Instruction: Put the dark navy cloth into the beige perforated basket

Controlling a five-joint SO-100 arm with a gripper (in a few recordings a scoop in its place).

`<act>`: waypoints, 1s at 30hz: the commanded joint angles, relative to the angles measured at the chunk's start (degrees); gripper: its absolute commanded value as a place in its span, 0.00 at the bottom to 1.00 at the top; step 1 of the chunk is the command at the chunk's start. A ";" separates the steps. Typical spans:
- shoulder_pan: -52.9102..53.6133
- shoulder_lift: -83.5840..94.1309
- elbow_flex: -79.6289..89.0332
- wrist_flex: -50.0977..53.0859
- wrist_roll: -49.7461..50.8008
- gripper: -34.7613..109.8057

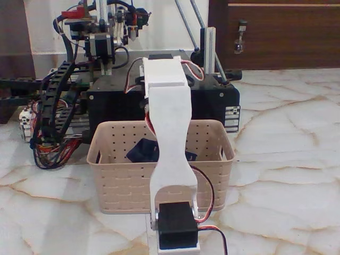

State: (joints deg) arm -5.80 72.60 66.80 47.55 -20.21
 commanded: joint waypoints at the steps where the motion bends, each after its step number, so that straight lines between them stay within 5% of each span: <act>1: 0.79 6.06 4.48 -2.81 -2.29 0.29; 19: 0.26 33.75 51.42 -36.47 -28.30 0.24; 20: 0.26 36.47 62.05 -52.91 -28.39 0.24; 30: -0.53 45.88 71.98 -49.48 -38.41 0.24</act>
State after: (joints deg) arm -5.80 116.37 138.87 -1.05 -58.10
